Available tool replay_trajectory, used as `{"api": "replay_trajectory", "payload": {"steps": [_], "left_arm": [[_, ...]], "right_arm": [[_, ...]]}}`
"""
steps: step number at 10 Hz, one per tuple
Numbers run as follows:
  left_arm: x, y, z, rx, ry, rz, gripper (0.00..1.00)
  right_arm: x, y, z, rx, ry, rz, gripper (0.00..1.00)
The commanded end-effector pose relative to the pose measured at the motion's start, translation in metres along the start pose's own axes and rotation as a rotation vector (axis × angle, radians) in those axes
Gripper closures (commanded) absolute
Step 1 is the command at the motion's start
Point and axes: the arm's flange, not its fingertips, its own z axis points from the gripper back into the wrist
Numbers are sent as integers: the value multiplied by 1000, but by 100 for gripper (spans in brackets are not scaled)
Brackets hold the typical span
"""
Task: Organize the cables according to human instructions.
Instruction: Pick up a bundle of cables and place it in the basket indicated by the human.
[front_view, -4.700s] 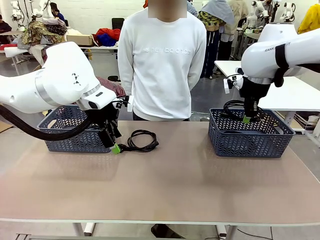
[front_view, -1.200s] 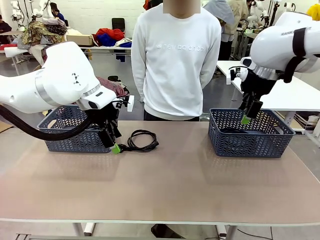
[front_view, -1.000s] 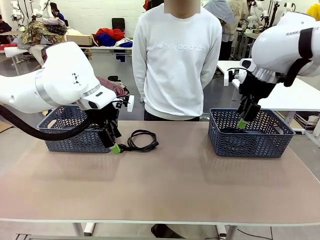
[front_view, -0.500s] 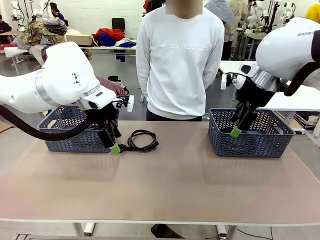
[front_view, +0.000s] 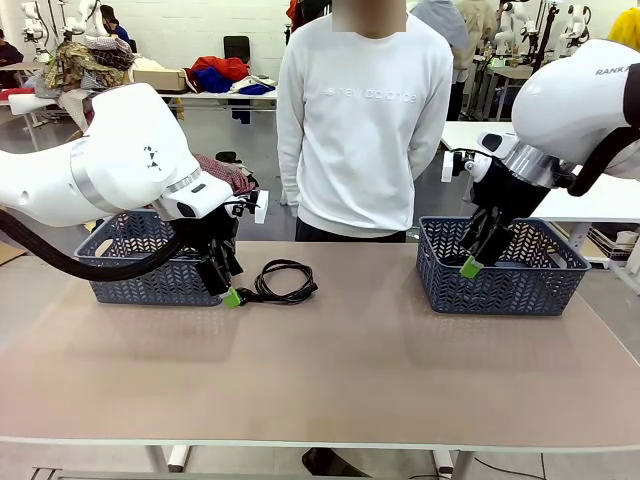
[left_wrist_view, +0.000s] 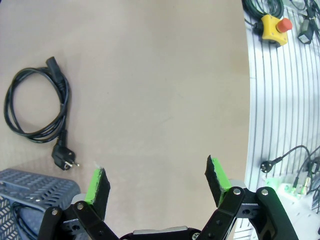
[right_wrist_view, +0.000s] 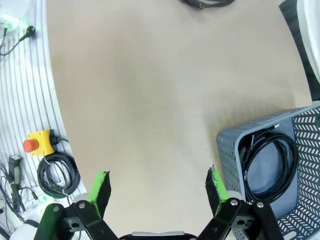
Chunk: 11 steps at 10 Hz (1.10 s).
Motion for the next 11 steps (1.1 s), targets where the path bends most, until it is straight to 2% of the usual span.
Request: {"api": "replay_trajectory", "payload": {"steps": [1, 11], "left_arm": [[-1, -1, 1, 2, 0, 2, 0], [-1, -1, 1, 2, 0, 2, 0]], "right_arm": [[1, 0, 2, -6, -1, 1, 0], [1, 0, 2, -6, -1, 1, 0]]}}
